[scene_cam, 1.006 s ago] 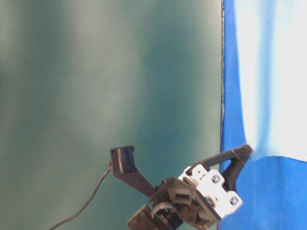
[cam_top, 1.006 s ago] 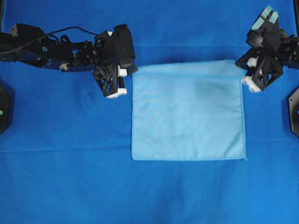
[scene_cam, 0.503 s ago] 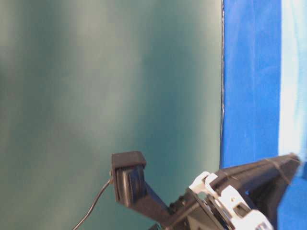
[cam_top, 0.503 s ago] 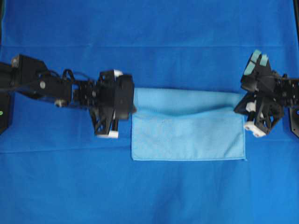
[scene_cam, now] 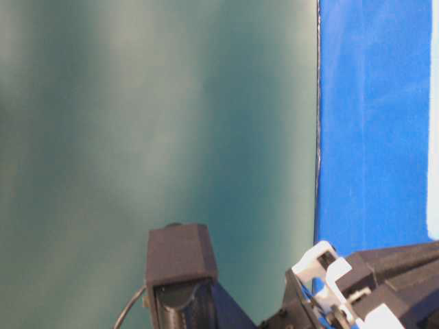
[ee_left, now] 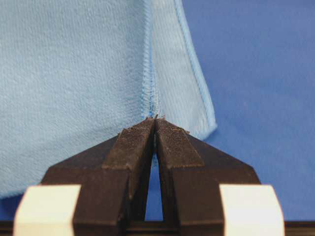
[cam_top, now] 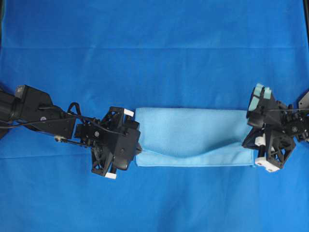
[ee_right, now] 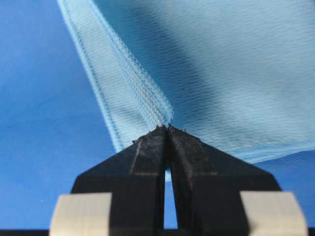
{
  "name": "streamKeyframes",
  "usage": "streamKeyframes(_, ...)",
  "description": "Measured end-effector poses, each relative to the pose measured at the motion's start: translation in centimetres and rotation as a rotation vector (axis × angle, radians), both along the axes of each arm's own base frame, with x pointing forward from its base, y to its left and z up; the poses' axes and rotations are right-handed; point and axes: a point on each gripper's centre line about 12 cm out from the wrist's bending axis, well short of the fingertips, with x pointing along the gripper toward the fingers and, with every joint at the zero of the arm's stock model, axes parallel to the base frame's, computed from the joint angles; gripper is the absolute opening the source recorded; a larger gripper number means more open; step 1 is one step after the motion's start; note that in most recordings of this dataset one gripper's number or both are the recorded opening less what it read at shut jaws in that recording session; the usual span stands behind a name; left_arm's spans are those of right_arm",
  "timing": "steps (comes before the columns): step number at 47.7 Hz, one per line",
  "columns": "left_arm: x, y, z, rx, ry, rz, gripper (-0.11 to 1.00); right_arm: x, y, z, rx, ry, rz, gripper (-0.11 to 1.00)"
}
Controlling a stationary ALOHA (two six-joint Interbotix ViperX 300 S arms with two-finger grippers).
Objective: Fold the light blue towel.
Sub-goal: 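Fold the top edge down toward the bottom edge with both grippers, then release the folded edge and lift both grippers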
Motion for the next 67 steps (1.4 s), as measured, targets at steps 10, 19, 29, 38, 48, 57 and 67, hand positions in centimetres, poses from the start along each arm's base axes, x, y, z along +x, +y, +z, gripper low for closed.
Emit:
streamKeyframes(10,0.9,-0.2,-0.3,-0.01,0.002,0.01,0.01,-0.2,0.0,-0.2,-0.002,0.036,-0.009,0.01)
streamKeyframes(19,0.9,-0.2,-0.6,-0.009,0.005,0.008,0.01,-0.2,0.0,-0.3,0.004,0.042,-0.021,0.01)
streamKeyframes(29,0.9,-0.2,-0.5,-0.017,0.0,0.018,0.02,-0.3,0.0,-0.3,0.005,0.046,-0.023,0.05)
streamKeyframes(38,1.3,0.3,-0.3,-0.064,0.001,0.075,0.36,-0.2,0.0,-0.2,0.008,0.045,-0.029,0.59)
streamKeyframes(48,1.3,0.6,1.6,-0.078,-0.034,0.088,0.86,-0.3,-0.1,0.8,-0.006,-0.001,-0.008,0.59)
streamKeyframes(57,0.9,2.2,3.0,-0.072,-0.041,0.118,0.82,-0.8,-0.9,2.2,-0.053,-0.044,0.014,0.6)
streamKeyframes(67,1.0,6.4,3.4,-0.037,-0.036,0.195,0.82,-1.5,-4.9,2.5,-0.157,0.013,-0.096,0.6)
